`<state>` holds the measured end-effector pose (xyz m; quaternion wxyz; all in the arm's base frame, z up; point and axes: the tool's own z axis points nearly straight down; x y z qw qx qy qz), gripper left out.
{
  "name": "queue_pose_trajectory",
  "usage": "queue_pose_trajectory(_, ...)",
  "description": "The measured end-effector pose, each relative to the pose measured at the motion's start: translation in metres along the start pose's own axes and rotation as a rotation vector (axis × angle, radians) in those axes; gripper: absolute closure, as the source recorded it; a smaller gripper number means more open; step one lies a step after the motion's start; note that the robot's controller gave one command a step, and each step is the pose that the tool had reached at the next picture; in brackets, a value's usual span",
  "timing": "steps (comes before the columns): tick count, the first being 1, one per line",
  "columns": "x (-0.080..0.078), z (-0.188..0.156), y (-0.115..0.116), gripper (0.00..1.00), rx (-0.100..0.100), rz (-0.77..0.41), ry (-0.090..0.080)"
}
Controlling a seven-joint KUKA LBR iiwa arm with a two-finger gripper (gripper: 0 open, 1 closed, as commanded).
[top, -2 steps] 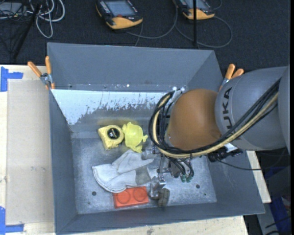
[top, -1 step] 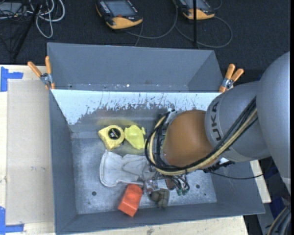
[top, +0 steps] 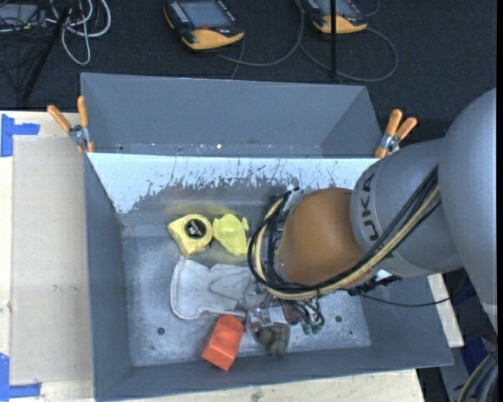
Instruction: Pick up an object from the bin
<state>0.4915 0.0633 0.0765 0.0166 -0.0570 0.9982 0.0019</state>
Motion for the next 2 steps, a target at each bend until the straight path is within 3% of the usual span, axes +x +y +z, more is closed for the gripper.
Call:
queue_pose_trajectory(1, 0.010, -0.042, -0.004, 1.00, 0.002, 0.004, 0.039)
queue_pose_trajectory(2, -0.022, -0.147, 0.001, 1.00, 0.000, -0.064, 0.034)
